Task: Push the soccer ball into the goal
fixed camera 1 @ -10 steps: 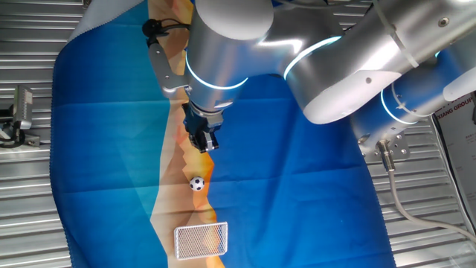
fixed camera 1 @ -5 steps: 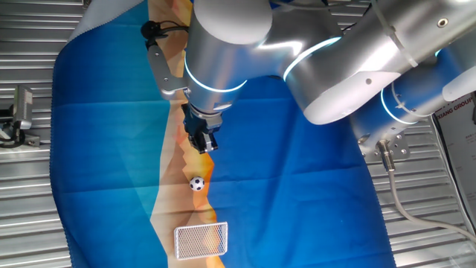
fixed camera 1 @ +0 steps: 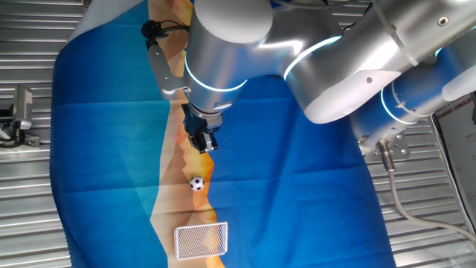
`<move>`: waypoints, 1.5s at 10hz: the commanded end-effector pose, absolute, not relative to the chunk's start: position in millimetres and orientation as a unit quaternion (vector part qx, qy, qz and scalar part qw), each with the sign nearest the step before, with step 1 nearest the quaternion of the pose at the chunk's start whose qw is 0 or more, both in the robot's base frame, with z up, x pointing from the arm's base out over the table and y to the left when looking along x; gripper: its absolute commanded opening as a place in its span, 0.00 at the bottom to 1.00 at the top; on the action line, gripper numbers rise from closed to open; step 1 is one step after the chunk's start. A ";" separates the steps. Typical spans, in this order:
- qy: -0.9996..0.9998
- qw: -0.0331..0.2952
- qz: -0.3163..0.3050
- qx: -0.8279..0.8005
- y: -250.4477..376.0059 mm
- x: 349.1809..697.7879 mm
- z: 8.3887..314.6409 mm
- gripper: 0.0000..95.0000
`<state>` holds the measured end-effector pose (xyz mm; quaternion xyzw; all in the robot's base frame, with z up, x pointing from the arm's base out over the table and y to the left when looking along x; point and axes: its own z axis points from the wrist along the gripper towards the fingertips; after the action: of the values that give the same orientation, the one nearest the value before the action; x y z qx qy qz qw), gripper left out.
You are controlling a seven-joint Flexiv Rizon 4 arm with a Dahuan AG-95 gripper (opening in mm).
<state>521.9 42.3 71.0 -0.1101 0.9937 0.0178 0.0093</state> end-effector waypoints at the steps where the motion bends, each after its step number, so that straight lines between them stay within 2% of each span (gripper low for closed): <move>1: 0.995 0.009 0.016 -0.097 41.9 520.6 70.7 0.00; 15: 0.999 0.023 0.028 -0.027 44.4 521.9 34.0 0.00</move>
<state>521.5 44.3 35.3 -0.0359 0.9988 0.0247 0.0231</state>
